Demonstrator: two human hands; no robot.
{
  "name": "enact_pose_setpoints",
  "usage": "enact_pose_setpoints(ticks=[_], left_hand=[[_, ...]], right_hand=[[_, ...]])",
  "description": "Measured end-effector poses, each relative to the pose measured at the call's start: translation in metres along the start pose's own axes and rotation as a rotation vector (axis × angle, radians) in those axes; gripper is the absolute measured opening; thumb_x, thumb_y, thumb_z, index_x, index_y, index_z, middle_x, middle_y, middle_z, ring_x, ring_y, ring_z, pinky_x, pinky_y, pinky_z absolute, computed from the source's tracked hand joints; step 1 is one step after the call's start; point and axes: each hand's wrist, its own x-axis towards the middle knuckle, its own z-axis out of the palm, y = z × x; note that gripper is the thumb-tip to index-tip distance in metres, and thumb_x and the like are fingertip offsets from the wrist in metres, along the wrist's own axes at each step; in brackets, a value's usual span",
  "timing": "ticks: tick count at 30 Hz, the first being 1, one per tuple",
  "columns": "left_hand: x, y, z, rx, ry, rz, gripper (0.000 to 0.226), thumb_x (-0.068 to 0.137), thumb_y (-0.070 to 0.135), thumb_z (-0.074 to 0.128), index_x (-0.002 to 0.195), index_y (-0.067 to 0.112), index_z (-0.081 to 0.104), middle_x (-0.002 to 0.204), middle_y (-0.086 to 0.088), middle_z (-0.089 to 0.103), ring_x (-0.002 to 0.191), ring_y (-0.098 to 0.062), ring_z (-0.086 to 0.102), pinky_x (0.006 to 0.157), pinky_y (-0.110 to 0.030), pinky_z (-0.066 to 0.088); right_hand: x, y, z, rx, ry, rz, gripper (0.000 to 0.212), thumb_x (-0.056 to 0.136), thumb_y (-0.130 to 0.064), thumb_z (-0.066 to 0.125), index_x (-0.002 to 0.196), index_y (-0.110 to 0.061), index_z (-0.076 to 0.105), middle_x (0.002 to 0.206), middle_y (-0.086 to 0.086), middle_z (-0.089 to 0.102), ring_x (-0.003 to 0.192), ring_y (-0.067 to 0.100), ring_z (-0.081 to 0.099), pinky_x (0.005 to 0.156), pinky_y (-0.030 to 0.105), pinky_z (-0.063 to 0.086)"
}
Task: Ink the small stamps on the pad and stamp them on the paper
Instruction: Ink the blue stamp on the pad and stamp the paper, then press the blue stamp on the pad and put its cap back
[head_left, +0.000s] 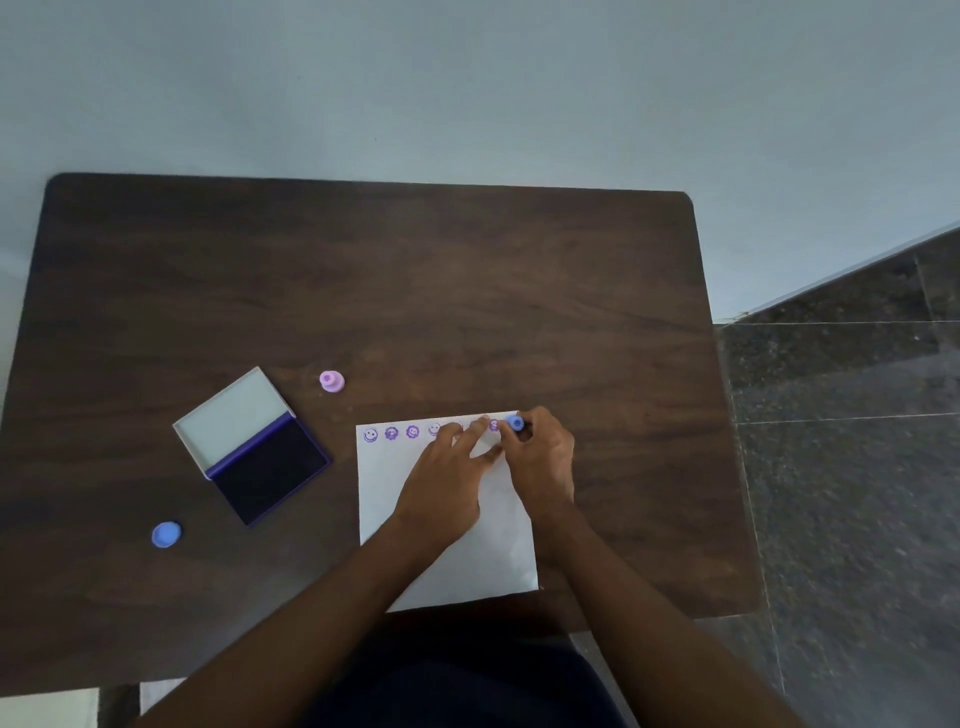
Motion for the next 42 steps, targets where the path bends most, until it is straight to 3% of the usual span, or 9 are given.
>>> enact_pose_setpoints(ticks=[4, 8, 11, 16, 22, 28, 31, 35, 42], left_hand=[[0.001, 0.001, -0.005, -0.002, -0.035, -0.012, 0.073, 0.083, 0.021, 0.067, 0.145, 0.036, 0.033, 0.16, 0.01, 0.015, 0.145, -0.025, 0.017, 0.115, -0.039, 0.023], [0.001, 0.004, -0.009, 0.007, 0.028, -0.002, 0.059, 0.087, 0.026, 0.063, 0.142, 0.033, 0.041, 0.159, 0.007, 0.023, 0.143, -0.025, 0.025, 0.115, -0.039, 0.024], [0.001, 0.005, -0.012, -0.011, 0.087, 0.018, 0.049, 0.091, 0.031, 0.058, 0.139, 0.031, 0.046, 0.157, 0.005, 0.027, 0.14, -0.023, 0.031, 0.116, -0.038, 0.024], [-0.005, 0.005, -0.02, -0.078, 0.215, 0.012, 0.043, 0.089, 0.029, 0.063, 0.131, 0.027, 0.056, 0.149, 0.002, 0.044, 0.134, -0.021, 0.042, 0.114, -0.037, 0.028], [-0.03, -0.015, -0.032, -0.254, 0.283, -0.039, 0.035, 0.092, 0.026, 0.058, 0.127, 0.023, 0.06, 0.136, 0.004, 0.058, 0.124, -0.015, 0.051, 0.111, -0.027, 0.028], [-0.072, -0.045, -0.036, -0.492, 0.366, -0.22, 0.032, 0.092, 0.017, 0.055, 0.124, 0.025, 0.059, 0.125, 0.003, 0.06, 0.116, -0.015, 0.053, 0.098, -0.024, 0.039], [-0.085, -0.057, -0.033, -0.699, 0.309, -0.493, 0.039, 0.089, 0.04, 0.063, 0.125, 0.027, 0.055, 0.126, 0.004, 0.059, 0.109, -0.013, 0.057, 0.093, -0.024, 0.043], [-0.101, -0.072, -0.035, -0.847, 0.473, -0.594, 0.038, 0.083, 0.052, 0.063, 0.113, 0.029, 0.061, 0.109, 0.008, 0.065, 0.086, -0.006, 0.06, 0.078, -0.017, 0.046], [-0.134, -0.105, -0.035, -0.812, 0.72, -0.676, 0.021, 0.089, 0.031, 0.065, 0.109, 0.033, 0.062, 0.106, 0.016, 0.063, 0.092, 0.0, 0.06, 0.073, -0.006, 0.041]], right_hand=[[-0.011, -0.01, -0.021, 0.255, 0.286, 0.044, 0.016, 0.081, -0.033, 0.075, 0.072, -0.026, 0.065, 0.066, -0.018, 0.069, 0.06, 0.004, 0.068, 0.043, 0.012, 0.049], [-0.011, -0.012, -0.038, 0.287, 0.36, 0.058, 0.017, 0.079, -0.036, 0.079, 0.073, -0.026, 0.067, 0.066, -0.009, 0.07, 0.059, 0.013, 0.069, 0.05, 0.025, 0.057], [-0.013, -0.008, -0.039, 0.301, 0.308, 0.102, 0.014, 0.081, -0.034, 0.079, 0.079, -0.024, 0.068, 0.072, -0.005, 0.072, 0.063, 0.018, 0.07, 0.056, 0.03, 0.06], [-0.026, -0.009, -0.035, 0.359, 0.216, 0.128, 0.011, 0.082, -0.032, 0.078, 0.086, -0.023, 0.072, 0.069, -0.012, 0.074, 0.059, 0.008, 0.07, 0.047, 0.011, 0.049], [-0.038, -0.02, -0.017, 0.292, 0.008, 0.074, 0.02, 0.081, -0.034, 0.078, 0.095, -0.02, 0.077, 0.081, -0.004, 0.077, 0.062, 0.011, 0.07, 0.054, 0.014, 0.053], [-0.055, -0.04, 0.014, 0.326, -0.165, -0.01, 0.019, 0.08, -0.032, 0.078, 0.093, -0.018, 0.079, 0.076, -0.006, 0.077, 0.062, 0.016, 0.072, 0.072, 0.035, 0.062], [-0.06, -0.052, 0.031, 0.287, -0.206, -0.045, 0.023, 0.08, -0.035, 0.078, 0.096, -0.018, 0.077, 0.077, -0.006, 0.077, 0.064, 0.013, 0.073, 0.077, 0.034, 0.061], [-0.065, -0.071, 0.05, 0.262, -0.281, -0.106, 0.027, 0.079, -0.039, 0.078, 0.097, -0.02, 0.075, 0.083, -0.008, 0.077, 0.067, 0.013, 0.073, 0.075, 0.034, 0.062], [-0.072, -0.092, 0.082, 0.198, -0.436, -0.206, 0.025, 0.073, -0.049, 0.079, 0.092, -0.033, 0.073, 0.081, -0.02, 0.075, 0.07, 0.008, 0.074, 0.066, 0.026, 0.06]])
